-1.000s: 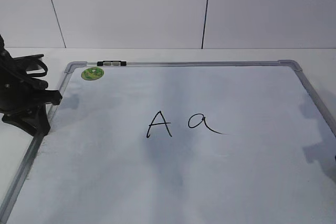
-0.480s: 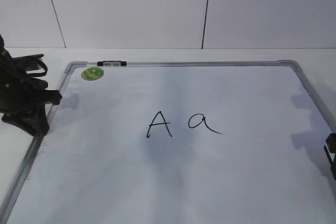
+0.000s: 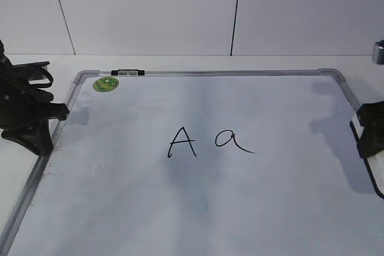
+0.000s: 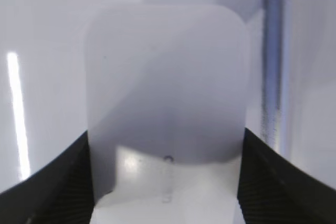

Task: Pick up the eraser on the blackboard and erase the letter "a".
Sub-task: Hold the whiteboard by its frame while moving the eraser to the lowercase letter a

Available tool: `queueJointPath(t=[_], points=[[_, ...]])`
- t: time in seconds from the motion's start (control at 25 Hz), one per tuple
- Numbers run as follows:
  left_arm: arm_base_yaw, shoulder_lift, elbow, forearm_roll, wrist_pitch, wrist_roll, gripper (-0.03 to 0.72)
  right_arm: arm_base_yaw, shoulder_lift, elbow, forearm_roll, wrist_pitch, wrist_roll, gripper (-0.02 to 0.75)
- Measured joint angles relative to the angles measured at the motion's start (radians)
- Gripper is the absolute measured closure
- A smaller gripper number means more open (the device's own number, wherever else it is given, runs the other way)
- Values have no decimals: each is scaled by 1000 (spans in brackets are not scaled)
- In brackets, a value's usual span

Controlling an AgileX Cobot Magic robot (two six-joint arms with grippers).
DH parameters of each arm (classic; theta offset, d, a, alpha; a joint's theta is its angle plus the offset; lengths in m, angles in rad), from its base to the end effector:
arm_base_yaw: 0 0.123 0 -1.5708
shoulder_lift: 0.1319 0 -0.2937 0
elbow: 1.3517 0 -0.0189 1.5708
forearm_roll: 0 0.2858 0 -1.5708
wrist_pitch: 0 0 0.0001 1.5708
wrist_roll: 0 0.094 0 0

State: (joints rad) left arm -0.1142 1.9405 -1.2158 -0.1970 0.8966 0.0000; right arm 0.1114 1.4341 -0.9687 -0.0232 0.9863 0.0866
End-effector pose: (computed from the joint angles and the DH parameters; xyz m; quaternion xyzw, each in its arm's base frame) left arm 0.3822 -0.0583 0.1328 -0.0031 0.9968 -0.0789 0.0138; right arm 0.2887 0.0305 0.2367 -0.0177 0.9945 -0.0001 0.1035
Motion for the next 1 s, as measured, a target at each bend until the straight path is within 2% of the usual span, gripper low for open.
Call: queueJointPath(t=[0.36, 0.72, 1.0], points=[[0, 0, 0, 1, 2, 0, 632, 175, 135, -134, 4, 12, -2, 200], [0, 0, 0, 1, 2, 0, 632, 250, 310, -358, -8, 91, -4, 200], [0, 0, 0, 1, 6, 0, 632, 311, 472, -525, -75, 145, -7, 200]])
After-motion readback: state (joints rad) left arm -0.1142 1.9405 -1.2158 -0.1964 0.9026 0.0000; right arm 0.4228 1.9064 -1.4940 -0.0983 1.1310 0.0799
